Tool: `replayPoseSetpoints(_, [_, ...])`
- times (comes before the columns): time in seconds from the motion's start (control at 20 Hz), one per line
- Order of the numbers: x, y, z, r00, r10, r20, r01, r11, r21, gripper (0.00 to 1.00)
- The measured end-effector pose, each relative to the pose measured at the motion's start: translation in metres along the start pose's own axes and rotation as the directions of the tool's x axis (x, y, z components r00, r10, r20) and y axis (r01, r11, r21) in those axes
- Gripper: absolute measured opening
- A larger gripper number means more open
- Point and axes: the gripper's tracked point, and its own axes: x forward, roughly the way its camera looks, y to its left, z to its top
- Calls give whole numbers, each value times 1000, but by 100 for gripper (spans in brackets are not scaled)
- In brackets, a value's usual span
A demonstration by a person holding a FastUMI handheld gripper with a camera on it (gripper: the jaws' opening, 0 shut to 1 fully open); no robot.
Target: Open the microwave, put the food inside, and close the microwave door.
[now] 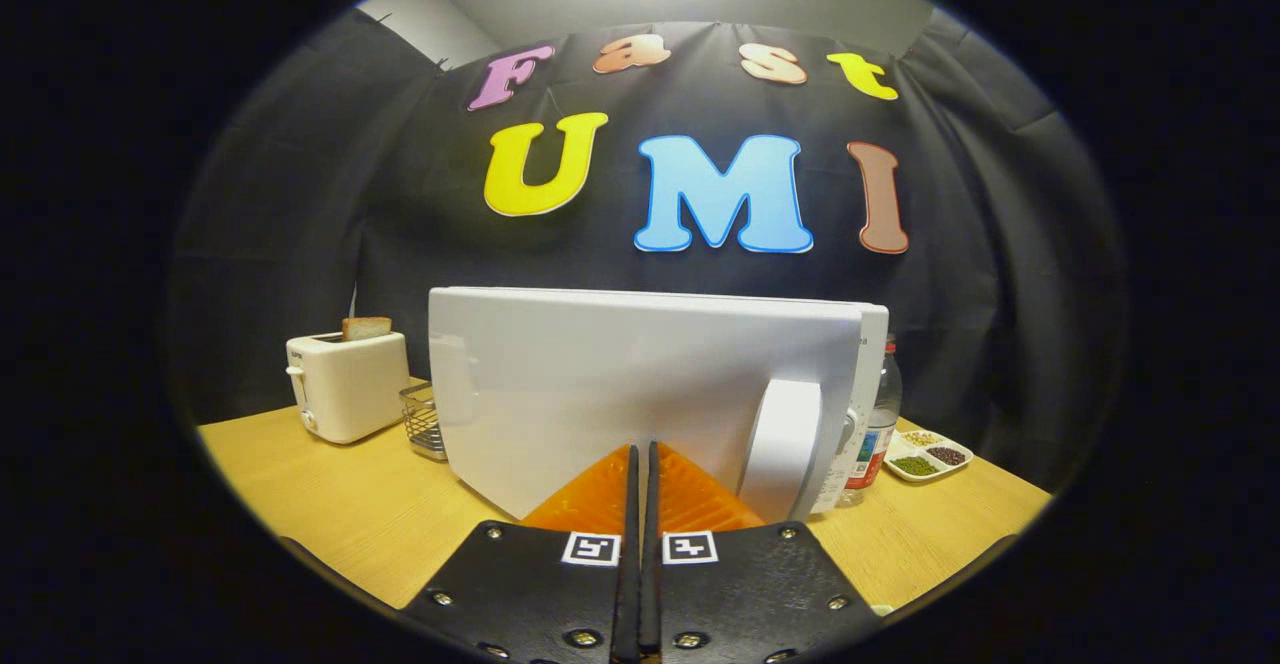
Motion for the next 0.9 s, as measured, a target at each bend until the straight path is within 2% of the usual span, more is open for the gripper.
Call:
replayPoseSetpoints(0.55, [75,-34,2,991,-126,-48,123,990,-71,1])
replayPoseSetpoints(0.7, [78,-34,7,987,-153,-52,149,985,-85,2])
replayPoseSetpoints(0.75, [80,-34,3,984,-167,-63,161,982,-98,6])
replayPoseSetpoints(0.8, [78,-33,3,983,-171,-71,163,981,-102,7])
replayPoseSetpoints(0.9, [71,-26,6,984,-144,-103,137,988,-70,6])
